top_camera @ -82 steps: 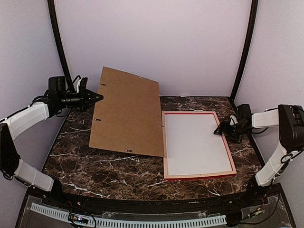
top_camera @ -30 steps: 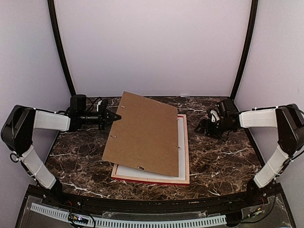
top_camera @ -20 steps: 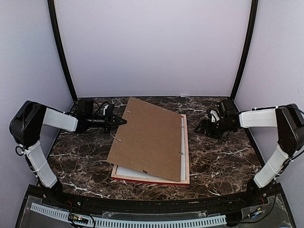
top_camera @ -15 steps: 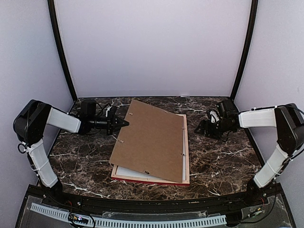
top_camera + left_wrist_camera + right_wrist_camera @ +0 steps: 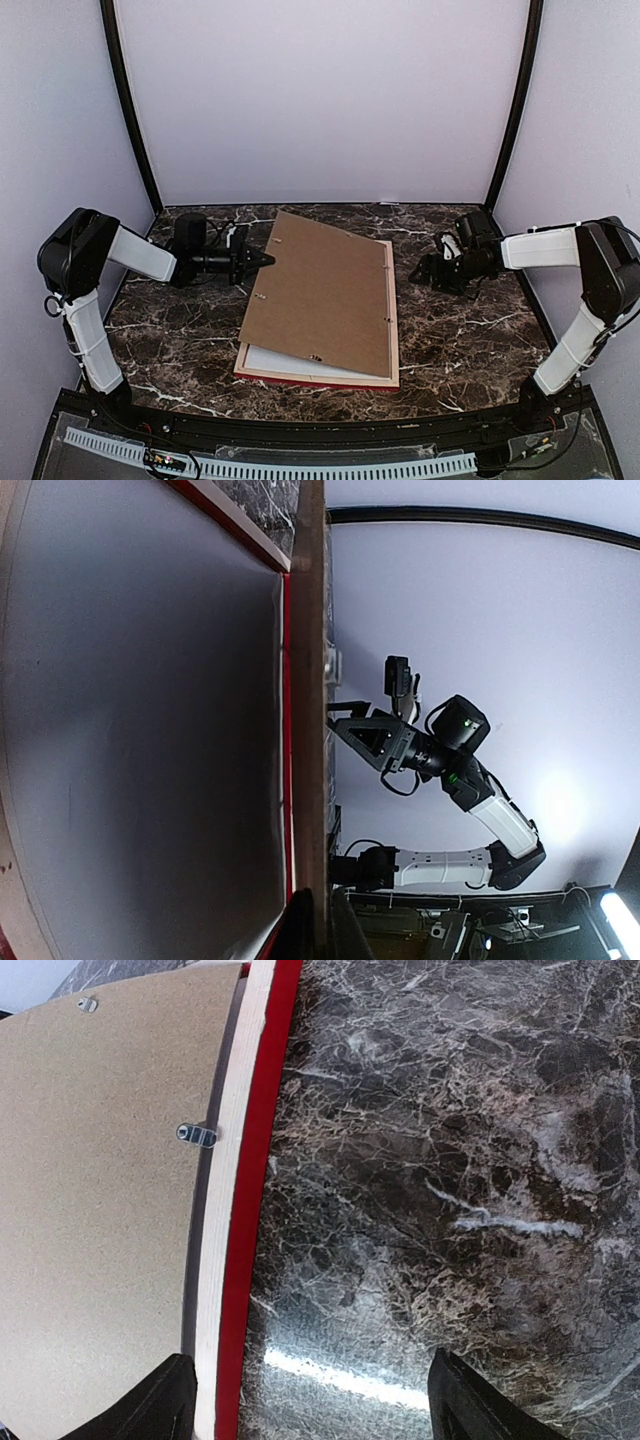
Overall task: Put the photo into the frame
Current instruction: Place the backboard on the frame body.
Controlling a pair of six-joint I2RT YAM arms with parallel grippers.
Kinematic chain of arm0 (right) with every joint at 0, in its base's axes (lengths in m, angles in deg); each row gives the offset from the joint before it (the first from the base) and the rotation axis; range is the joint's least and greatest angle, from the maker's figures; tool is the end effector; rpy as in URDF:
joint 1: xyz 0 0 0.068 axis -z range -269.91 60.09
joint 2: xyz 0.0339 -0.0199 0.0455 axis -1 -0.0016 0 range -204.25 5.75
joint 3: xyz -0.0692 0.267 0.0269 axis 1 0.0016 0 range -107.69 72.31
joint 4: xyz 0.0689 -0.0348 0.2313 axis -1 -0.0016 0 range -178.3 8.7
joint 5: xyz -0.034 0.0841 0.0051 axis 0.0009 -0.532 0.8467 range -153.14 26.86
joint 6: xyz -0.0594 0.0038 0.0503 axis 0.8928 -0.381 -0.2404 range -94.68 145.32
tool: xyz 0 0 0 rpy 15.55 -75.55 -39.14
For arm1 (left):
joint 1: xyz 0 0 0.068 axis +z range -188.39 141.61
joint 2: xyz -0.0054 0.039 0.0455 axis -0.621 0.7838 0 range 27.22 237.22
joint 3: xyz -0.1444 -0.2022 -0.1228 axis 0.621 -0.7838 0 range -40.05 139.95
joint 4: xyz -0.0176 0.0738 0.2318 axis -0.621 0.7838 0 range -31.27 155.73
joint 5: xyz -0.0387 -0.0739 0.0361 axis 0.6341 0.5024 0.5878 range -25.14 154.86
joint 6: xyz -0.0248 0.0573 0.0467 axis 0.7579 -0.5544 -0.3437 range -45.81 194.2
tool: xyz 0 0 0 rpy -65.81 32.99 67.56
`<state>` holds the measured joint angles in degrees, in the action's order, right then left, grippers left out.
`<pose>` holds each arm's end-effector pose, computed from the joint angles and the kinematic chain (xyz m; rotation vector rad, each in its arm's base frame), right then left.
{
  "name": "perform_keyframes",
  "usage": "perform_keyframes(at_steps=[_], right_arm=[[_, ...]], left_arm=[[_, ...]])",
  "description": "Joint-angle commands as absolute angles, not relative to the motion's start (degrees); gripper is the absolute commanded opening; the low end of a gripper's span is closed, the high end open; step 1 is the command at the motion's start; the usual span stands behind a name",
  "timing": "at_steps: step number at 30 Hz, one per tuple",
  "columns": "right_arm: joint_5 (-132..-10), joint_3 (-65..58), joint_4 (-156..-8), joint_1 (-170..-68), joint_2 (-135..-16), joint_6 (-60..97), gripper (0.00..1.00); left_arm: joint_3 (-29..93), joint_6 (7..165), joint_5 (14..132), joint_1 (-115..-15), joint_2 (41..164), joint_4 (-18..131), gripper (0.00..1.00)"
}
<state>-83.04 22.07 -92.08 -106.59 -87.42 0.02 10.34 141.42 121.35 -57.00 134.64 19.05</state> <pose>0.3019 0.1142 0.1614 0.0461 2.5823 0.7248 0.3420 -0.1738 0.1795 -0.1070 2.2241 -1.8517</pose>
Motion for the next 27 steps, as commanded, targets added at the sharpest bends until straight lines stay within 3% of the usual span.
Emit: perform_keyframes(at_steps=[1,27], right_arm=[[-83.7,21.1,-91.7,-106.1,-88.3,0.8,0.80],[-84.2,21.2,-91.5,-106.1,-89.2,1.1,0.81]], left_arm=[[11.3,142.7,122.5,-57.4,134.1,13.8,0.00],[11.2,140.0,122.8,-58.0,134.6,17.9,0.00]])
